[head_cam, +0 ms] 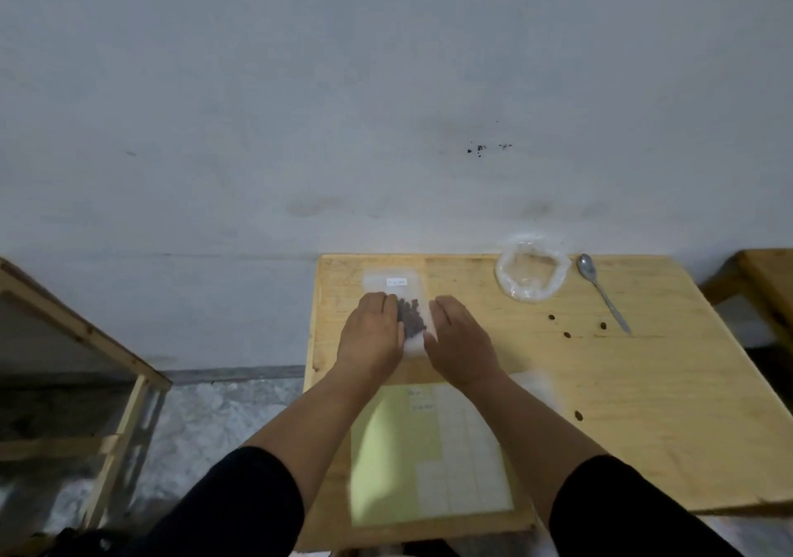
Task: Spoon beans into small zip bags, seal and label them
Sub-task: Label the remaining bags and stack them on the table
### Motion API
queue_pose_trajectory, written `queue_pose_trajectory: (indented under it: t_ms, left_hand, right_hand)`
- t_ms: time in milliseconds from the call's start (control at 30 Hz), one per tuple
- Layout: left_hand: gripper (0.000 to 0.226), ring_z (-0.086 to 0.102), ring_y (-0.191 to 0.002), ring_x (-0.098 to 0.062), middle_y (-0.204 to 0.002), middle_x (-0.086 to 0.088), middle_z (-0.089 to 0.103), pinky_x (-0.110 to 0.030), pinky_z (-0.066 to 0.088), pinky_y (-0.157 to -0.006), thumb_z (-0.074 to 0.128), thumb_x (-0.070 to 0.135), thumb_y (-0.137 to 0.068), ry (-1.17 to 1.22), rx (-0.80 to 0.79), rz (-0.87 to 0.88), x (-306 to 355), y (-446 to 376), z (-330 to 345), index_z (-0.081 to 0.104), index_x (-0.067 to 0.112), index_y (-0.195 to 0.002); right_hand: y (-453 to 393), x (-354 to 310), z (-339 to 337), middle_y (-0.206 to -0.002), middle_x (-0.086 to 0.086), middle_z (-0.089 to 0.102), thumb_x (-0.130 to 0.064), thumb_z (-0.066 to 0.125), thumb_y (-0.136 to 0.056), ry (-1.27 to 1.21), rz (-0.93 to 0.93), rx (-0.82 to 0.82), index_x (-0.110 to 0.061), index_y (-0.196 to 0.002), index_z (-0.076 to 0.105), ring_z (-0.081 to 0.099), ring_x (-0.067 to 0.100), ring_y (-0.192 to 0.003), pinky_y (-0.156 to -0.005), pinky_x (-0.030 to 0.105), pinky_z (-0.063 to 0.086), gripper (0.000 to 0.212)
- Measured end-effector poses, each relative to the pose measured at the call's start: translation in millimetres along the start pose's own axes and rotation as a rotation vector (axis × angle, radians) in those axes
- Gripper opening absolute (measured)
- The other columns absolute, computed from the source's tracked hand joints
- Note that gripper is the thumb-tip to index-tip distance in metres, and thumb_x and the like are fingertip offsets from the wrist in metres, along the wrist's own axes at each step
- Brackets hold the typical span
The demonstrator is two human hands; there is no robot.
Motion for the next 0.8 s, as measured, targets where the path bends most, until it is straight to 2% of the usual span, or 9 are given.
queue_pose_trajectory:
  t_ms: [100,200,233,333,400,467,600,800]
  left_hand:
    - [0.044,0.041,-0.123,-0.023,-0.134,-0.011,0.046,-0.029,0.034,-0.099,0.041,0.020,-0.094,0.008,-0.022,0.096,27.7,14.6,6.6,0.040,0.006,-0.136]
    - [0.045,0.040,-0.124,-0.025,-0.135,-0.011,0.045,-0.028,0.035,-0.099,0.024,0.023,-0.097,-0.080,-0.052,0.217,63.3,37.0,23.9,0.038,0.007,-0.136]
    - [0.045,0.043,-0.122,-0.024,-0.134,-0.010,0.047,-0.027,0.036,-0.098,0.025,0.024,-0.096,-0.084,-0.060,0.234,74.6,44.9,28.9,0.040,0.008,-0.135]
    - [0.045,0.050,-0.117,-0.023,-0.129,-0.009,0.052,-0.028,0.041,-0.096,0.049,0.028,-0.091,0.014,-0.119,0.219,104.0,66.2,43.6,0.047,0.010,-0.133]
    - [0.050,0.045,-0.122,-0.020,-0.132,-0.006,0.048,-0.027,0.039,-0.098,0.049,0.031,-0.092,0.043,-0.188,0.211,119.2,77.9,60.6,0.040,0.013,-0.137]
    - [0.050,0.039,-0.125,-0.020,-0.133,-0.006,0.045,-0.028,0.037,-0.099,0.044,0.032,-0.094,0.054,-0.263,0.190,128.5,88.0,79.1,0.033,0.014,-0.140]
    - [0.053,0.037,-0.125,-0.022,-0.135,-0.007,0.045,-0.030,0.037,-0.099,0.046,0.030,-0.094,0.128,-0.371,0.074,144.4,106.1,105.8,0.029,0.015,-0.142]
    - [0.047,0.044,-0.125,-0.026,-0.137,-0.010,0.045,-0.036,0.040,-0.102,0.050,0.026,-0.093,0.311,-0.370,-0.145,163.8,117.3,122.0,0.039,0.014,-0.138]
  right_hand:
    - [29.5,4.7,-21.3,-0.108,0.023,0.063,-0.010,0.071,-0.069,0.049,0.013,0.075,0.007,-0.108,0.059,0.062,0.034,-0.103,-0.091,0.035,0.051,0.044]
    - [64.2,20.9,-34.6,-0.106,0.025,0.064,-0.008,0.075,-0.066,0.054,0.071,0.096,0.010,-0.107,0.060,0.064,0.036,-0.101,-0.090,0.041,0.053,0.047]
    - [76.4,28.3,-37.0,-0.105,0.026,0.065,-0.007,0.077,-0.064,0.050,0.098,0.096,0.011,-0.107,0.061,0.064,0.037,-0.100,-0.089,0.043,0.054,0.048]
    - [111.0,57.4,-38.3,-0.103,0.025,0.066,-0.008,0.082,-0.059,0.087,0.171,0.107,0.010,-0.105,0.063,0.066,0.035,-0.098,-0.083,0.040,0.055,0.052]
    - [131.2,79.4,-34.5,-0.122,0.022,0.058,-0.014,0.070,-0.076,0.058,0.244,0.080,0.007,-0.122,0.054,0.056,0.032,-0.116,-0.096,0.035,0.048,0.052]
    - [149.3,102.6,-23.4,-0.138,0.015,0.045,-0.020,0.053,-0.088,-0.004,0.331,0.015,0.000,-0.134,0.042,0.042,0.026,-0.129,-0.104,0.029,0.038,0.052]
    - [177.7,130.4,-9.0,-0.144,0.008,0.036,-0.027,0.047,-0.092,-0.095,0.415,-0.095,-0.007,-0.138,0.035,0.032,0.020,-0.134,-0.105,0.029,0.035,0.051]
    - [194.7,153.3,7.3,-0.136,0.012,0.043,-0.027,0.049,-0.093,-0.163,0.392,-0.231,-0.006,-0.133,0.040,0.037,0.026,-0.127,-0.103,0.034,0.036,0.046]
Point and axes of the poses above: each hand's wrist, its own y-axis away from the middle knuckle, its own z-axis out of the palm, x = y × z, the point moved 6 cm from there along -y, towards the middle knuckle
